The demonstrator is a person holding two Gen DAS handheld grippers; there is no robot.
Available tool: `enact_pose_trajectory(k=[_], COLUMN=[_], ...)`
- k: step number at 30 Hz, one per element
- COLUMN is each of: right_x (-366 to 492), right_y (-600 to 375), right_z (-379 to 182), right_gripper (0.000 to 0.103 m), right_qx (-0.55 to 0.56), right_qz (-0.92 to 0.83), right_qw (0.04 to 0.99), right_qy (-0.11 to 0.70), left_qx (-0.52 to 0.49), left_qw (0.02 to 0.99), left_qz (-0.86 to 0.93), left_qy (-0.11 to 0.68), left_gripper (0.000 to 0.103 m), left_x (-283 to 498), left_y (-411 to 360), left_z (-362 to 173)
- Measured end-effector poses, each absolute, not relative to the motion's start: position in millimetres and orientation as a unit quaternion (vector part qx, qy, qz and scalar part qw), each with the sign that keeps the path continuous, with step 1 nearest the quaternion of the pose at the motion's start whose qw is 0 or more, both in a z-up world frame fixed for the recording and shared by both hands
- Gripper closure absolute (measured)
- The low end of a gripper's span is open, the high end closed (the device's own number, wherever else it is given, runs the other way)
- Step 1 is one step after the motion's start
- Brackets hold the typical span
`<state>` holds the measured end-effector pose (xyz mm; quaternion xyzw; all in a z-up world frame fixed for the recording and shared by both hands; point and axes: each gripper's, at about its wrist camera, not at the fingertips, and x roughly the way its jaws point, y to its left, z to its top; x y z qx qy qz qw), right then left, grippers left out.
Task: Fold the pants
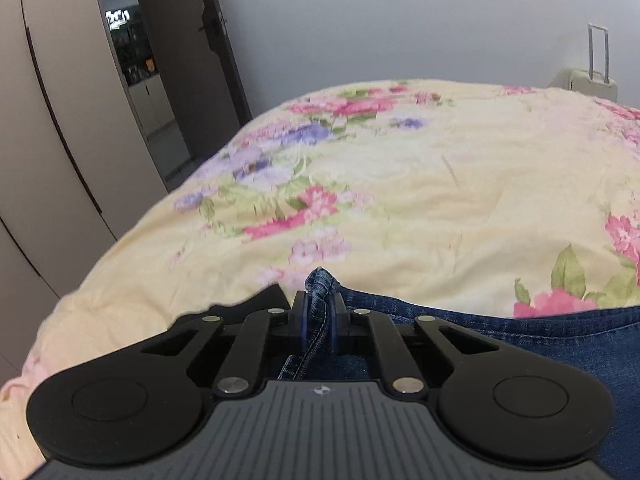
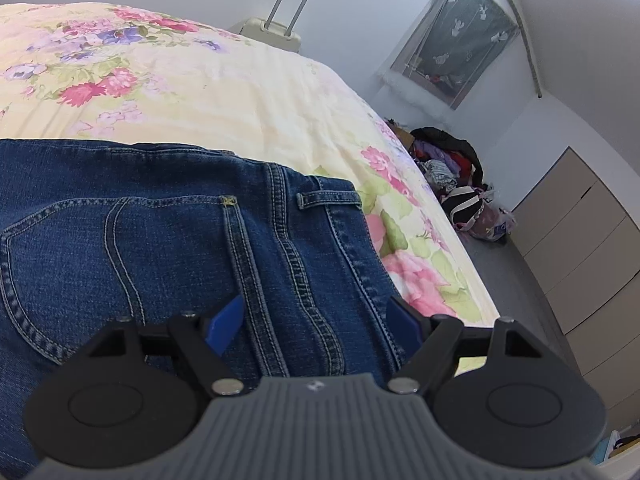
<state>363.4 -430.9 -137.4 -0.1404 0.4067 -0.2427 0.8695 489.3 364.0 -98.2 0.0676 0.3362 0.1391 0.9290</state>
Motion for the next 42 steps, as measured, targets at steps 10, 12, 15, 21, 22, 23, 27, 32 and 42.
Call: enact_pose_trajectory(k=[10, 12, 15, 21, 22, 23, 27, 32, 42], right_x=[358.6, 354.0, 344.4, 314.6, 307.5, 300.7, 268.8, 228.1, 201.6], right_y=[-427.5, -427.8, -426.2, -397.6, -390.1, -382.2, -348.9, -315.7, -254.1], right_z=[-139.1, -137.7, -134.5, -111.8, -108.5, -106.3, -103.8, -108.0, -121.6], right_gripper=[0.029, 0.029, 0.029, 0.029, 0.029, 0.029, 0.029, 0.032, 0.035], right_qx=[-0.124, -0.119, -0.114, -0.08, -0.068, -0.056, -0.008, 0.055, 0.032], right_qz=[-0.252, -0.252, -0.253, -0.233, -0.225, -0.217, -0.189, -0.169, -0.143], right_qw=[0.87, 0.87, 0.871, 0.893, 0.898, 0.902, 0.912, 0.912, 0.916], right_qy=[0.406, 0.407, 0.404, 0.377, 0.373, 0.369, 0.364, 0.371, 0.374], left_qx=[0.114, 0.118, 0.096, 0.011, -0.024, -0.068, -0.246, -0.29, -0.187], left_qw=[0.895, 0.896, 0.904, 0.905, 0.903, 0.899, 0.876, 0.864, 0.869], left_qz=[0.168, 0.183, 0.195, 0.18, 0.18, 0.179, 0.183, 0.186, 0.205], left_qy=[0.396, 0.387, 0.369, 0.385, 0.39, 0.394, 0.371, 0.366, 0.41], left_gripper=[0.079, 0.064, 0.048, 0.049, 0.049, 0.048, 0.046, 0.046, 0.08], left_x=[531.1, 527.6, 508.3, 439.4, 428.1, 415.9, 372.3, 351.5, 365.1], left_y=[360.5, 361.4, 370.9, 398.5, 406.9, 415.9, 444.9, 443.0, 425.6], left_z=[-134.7, -135.5, -118.5, -93.6, -97.0, -102.0, -125.6, -145.4, -162.0])
